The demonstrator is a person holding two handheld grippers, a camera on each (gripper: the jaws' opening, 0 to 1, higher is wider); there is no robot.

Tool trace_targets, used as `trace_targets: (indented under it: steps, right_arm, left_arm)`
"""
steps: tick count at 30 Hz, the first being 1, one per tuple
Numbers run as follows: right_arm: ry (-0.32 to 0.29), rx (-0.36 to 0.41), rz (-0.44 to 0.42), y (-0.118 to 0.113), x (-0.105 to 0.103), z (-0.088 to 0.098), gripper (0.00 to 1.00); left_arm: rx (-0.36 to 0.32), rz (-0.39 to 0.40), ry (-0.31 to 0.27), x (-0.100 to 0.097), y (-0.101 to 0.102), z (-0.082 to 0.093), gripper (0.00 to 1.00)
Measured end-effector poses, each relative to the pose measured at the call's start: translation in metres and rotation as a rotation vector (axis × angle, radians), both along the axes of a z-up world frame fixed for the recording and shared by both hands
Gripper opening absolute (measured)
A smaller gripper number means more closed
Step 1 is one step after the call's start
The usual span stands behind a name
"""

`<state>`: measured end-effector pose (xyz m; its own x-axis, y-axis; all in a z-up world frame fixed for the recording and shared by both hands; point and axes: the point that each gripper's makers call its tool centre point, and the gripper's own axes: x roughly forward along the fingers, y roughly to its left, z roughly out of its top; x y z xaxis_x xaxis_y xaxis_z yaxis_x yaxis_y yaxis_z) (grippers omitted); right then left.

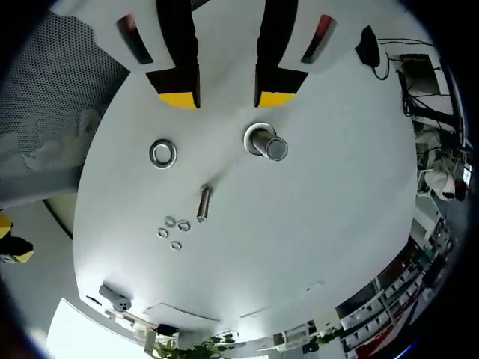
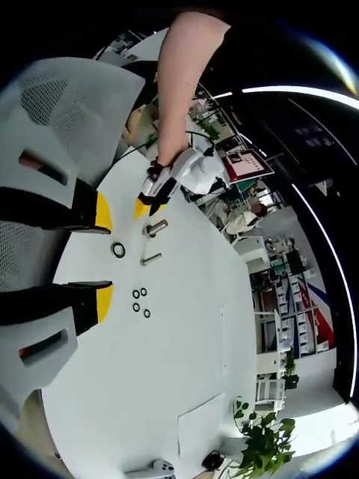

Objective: Place the washer onto the threaded stud by aligning its center hole with the stud, sliding it down to the base, and recovering from edge contact or off-axis alignment until the washer reaches the visible bottom stop.

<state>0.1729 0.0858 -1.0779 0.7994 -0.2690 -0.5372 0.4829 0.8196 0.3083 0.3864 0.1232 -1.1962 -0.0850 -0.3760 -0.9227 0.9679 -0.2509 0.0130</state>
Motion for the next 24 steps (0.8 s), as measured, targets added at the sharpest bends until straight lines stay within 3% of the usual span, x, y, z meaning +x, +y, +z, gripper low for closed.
trace_targets:
  steps: [10,16,24]
  right_arm:
    - [0.011,0.002,0.019,0.003,0.000,-0.003,0.28]
    - [0.013,0.003,0.018,0.003,-0.001,-0.003,0.28]
    - [0.017,0.006,0.021,0.004,0.001,-0.003,0.28]
  left_arm:
    - [-0.029,0.018,0.044,-0.029,0.010,0.002,0.27]
    - [-0.035,0.011,0.057,-0.030,0.003,-0.008,0.27]
    - [-0.051,0.004,0.078,-0.039,-0.004,-0.004,0.27]
